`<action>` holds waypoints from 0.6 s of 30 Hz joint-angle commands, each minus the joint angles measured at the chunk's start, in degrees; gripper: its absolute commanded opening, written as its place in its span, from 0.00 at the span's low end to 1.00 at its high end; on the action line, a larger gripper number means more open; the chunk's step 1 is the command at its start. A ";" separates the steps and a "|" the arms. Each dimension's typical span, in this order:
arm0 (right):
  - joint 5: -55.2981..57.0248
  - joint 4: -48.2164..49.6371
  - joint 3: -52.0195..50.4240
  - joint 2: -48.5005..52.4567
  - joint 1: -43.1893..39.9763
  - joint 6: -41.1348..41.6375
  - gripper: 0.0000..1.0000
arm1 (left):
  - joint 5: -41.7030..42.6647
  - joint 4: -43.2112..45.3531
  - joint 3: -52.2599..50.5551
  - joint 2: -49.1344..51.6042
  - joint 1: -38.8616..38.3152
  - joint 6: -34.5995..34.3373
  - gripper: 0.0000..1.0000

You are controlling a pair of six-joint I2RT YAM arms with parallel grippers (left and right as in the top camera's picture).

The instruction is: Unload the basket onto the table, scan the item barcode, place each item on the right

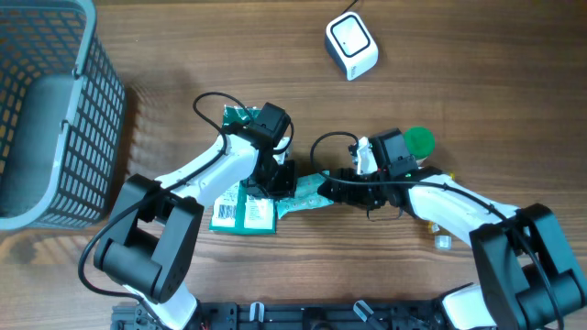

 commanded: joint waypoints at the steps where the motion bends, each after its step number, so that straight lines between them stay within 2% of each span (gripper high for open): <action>1: -4.50 2.99 -0.59 1.77 -0.13 1.77 0.59 | -2.97 0.42 -1.57 0.74 0.00 -0.72 0.11; 4: -6.08 5.51 -0.59 3.76 0.09 2.82 0.51 | -2.97 0.44 -1.57 0.74 0.00 -0.70 0.11; 12: -6.56 8.17 -0.59 4.52 2.78 2.54 0.43 | -2.97 0.66 -1.57 0.74 -0.02 -0.70 0.11; 14: -5.88 8.48 -0.59 4.52 2.78 2.14 0.36 | -2.97 0.66 -1.57 0.74 -0.02 -0.70 0.11; 16: -5.70 9.09 -0.59 4.52 2.78 1.05 0.24 | -2.97 0.66 -1.57 0.74 0.00 -0.68 0.11; 18: -4.85 8.98 -0.59 4.52 2.78 1.01 0.20 | -2.99 0.66 -1.57 0.74 0.00 -0.48 0.12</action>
